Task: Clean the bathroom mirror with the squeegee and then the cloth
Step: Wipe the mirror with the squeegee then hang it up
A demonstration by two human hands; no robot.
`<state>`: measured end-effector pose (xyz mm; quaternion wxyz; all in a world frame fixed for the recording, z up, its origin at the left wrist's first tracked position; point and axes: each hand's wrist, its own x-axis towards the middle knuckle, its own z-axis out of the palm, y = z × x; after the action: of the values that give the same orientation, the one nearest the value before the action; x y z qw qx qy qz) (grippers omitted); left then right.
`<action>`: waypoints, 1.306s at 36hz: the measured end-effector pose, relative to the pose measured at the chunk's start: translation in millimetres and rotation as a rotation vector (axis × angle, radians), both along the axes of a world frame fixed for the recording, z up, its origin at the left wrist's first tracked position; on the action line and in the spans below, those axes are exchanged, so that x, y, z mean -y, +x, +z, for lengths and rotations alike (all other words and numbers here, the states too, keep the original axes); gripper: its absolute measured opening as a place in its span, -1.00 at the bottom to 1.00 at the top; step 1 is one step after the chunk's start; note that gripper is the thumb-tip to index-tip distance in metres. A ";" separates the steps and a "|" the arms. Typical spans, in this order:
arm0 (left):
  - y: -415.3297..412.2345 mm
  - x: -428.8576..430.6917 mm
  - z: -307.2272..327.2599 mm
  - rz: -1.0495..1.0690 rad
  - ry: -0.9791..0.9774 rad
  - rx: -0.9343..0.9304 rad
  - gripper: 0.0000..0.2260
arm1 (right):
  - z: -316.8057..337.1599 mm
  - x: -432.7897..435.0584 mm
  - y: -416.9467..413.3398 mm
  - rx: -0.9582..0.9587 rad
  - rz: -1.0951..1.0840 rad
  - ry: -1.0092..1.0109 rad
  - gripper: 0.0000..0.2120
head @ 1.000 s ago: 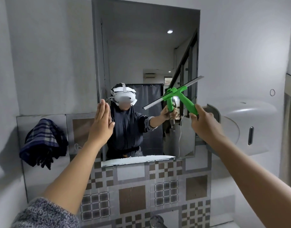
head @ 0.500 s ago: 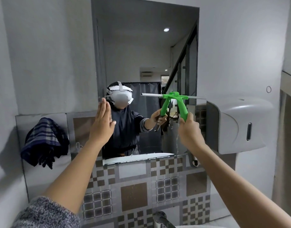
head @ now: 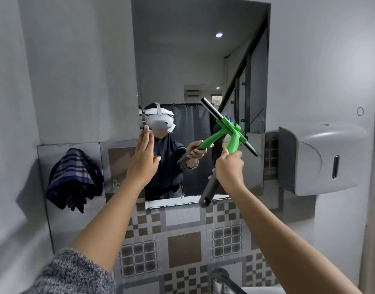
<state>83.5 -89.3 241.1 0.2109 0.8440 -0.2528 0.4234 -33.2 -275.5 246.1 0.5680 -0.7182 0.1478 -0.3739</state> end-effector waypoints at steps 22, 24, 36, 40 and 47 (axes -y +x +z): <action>18.6 -30.9 -20.3 -0.001 0.053 0.104 -0.30 | 29.0 -95.7 27.0 0.134 0.081 -0.016 -0.71; 18.3 -28.7 -20.6 -0.011 0.056 0.103 -0.31 | 30.3 -98.3 26.7 0.132 0.089 -0.033 -0.71; 22.3 -20.8 -23.2 -0.092 0.010 0.087 -0.30 | 32.7 -110.8 22.7 0.094 0.052 -0.359 -0.71; 22.3 -20.5 -23.6 -0.108 -0.006 0.080 -0.29 | 31.7 -112.0 22.1 0.075 0.054 -0.438 -0.71; 18.1 -20.7 -25.1 -0.099 0.001 0.107 -0.33 | 25.7 -98.9 25.9 -0.010 0.005 -0.572 -0.57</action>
<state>101.6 -68.6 216.1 0.2173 0.8067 -0.3054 0.4569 -7.3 -176.6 271.8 0.3424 -0.8515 0.0372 -0.3954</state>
